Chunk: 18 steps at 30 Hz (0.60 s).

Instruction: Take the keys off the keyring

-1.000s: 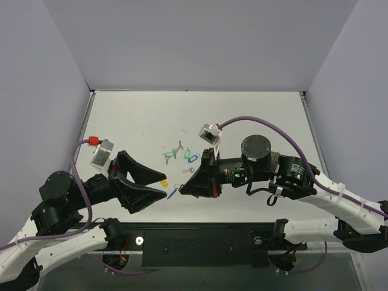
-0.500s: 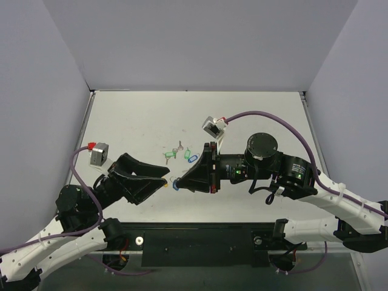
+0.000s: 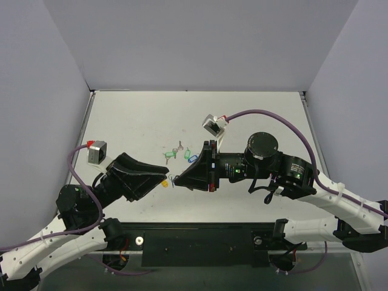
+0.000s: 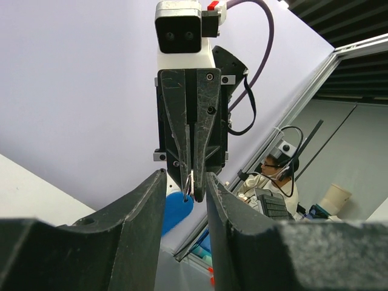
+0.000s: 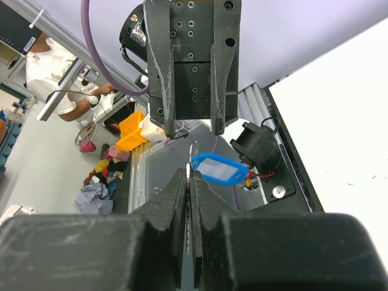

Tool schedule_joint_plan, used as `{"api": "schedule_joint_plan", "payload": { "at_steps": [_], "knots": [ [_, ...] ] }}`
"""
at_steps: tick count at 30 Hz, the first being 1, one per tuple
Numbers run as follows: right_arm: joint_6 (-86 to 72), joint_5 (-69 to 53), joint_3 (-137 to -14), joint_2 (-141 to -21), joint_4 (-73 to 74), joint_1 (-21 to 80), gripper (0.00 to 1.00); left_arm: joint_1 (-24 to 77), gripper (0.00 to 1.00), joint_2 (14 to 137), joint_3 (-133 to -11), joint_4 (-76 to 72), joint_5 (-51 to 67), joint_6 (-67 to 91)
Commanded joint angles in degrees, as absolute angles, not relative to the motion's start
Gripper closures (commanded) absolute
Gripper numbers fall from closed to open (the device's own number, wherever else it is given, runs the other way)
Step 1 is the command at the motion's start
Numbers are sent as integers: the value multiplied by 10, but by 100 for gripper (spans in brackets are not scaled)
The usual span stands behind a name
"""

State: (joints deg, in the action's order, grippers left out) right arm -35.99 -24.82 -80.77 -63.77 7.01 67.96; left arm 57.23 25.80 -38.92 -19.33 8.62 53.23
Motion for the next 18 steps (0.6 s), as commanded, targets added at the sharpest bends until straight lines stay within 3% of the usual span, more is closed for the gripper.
{"api": "schedule_joint_plan", "payload": {
  "at_steps": [1, 10, 14, 17, 18],
  "knots": [
    [-360, -244, -809, -640, 31, 680, 100, 572, 59, 267, -394, -236, 100, 541],
    [-359, -243, -807, -637, 29, 679, 100, 573, 65, 288, -399, -239, 126, 546],
    [-359, -243, -806, -636, 30, 679, 100, 572, 79, 292, -399, -241, 128, 548],
    [-359, -243, -803, -636, 30, 679, 100, 572, 100, 293, -399, -242, 127, 548],
    [-360, -243, -803, -635, 30, 679, 100, 572, 100, 292, -399, -239, 127, 548]
  ]
}}
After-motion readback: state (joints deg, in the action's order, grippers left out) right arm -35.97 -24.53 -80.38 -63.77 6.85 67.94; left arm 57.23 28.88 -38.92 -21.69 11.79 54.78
